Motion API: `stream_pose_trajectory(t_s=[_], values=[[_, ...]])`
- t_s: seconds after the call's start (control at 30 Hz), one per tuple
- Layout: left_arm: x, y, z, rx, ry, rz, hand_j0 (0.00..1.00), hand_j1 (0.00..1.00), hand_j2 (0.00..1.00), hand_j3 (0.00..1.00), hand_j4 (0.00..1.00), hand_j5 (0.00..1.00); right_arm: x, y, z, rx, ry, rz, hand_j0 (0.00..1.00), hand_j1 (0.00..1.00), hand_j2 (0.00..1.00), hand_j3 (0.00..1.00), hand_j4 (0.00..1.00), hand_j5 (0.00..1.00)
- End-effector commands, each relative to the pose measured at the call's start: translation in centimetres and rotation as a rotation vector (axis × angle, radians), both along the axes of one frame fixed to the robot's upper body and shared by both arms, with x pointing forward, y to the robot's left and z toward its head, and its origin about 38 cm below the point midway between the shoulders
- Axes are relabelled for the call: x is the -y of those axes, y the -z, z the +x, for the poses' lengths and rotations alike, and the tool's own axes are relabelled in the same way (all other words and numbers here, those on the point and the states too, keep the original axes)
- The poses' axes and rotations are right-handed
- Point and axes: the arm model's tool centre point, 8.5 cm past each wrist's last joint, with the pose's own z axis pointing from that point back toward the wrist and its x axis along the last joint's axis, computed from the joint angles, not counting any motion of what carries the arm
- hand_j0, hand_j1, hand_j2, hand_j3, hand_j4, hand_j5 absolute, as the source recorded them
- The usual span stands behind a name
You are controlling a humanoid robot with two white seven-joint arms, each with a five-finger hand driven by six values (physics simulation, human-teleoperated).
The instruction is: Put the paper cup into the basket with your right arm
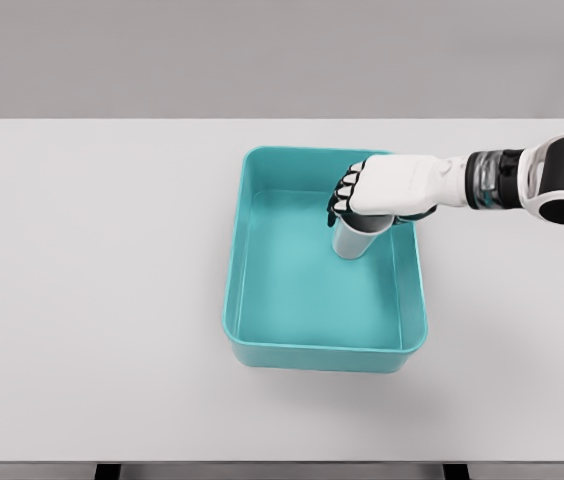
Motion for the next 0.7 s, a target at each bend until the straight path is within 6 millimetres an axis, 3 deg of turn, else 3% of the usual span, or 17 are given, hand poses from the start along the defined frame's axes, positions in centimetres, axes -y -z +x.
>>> stream_pose_trajectory(t_s=[0.0, 0.1, 0.23, 0.67], values=[[0.0, 0.0, 0.0, 0.0, 0.0, 0.0, 1.0, 1.0, 1.0, 1.0, 1.0, 1.0, 0.06, 0.03, 0.01, -0.001, 0.003, -0.001, 0.77, 0.77, 0.77, 0.77, 0.77, 0.77], [0.0, 0.0, 0.0, 0.0, 0.0, 0.0, 1.0, 1.0, 1.0, 1.0, 1.0, 1.0, -0.04, -0.04, 0.01, 0.003, 0.001, -0.002, 0.82, 0.82, 0.82, 0.82, 0.82, 0.82], [0.0, 0.0, 0.0, 0.0, 0.0, 0.0, 1.0, 1.0, 1.0, 1.0, 1.0, 1.0, 0.03, -0.03, 0.07, 0.013, 0.003, -0.012, 0.99, 0.99, 0.99, 0.99, 0.99, 0.99], [0.0, 0.0, 0.0, 0.0, 0.0, 0.0, 1.0, 1.0, 1.0, 1.0, 1.0, 1.0, 0.03, -0.03, 0.08, 0.013, 0.003, -0.013, 0.99, 0.99, 0.99, 0.99, 0.99, 0.99]])
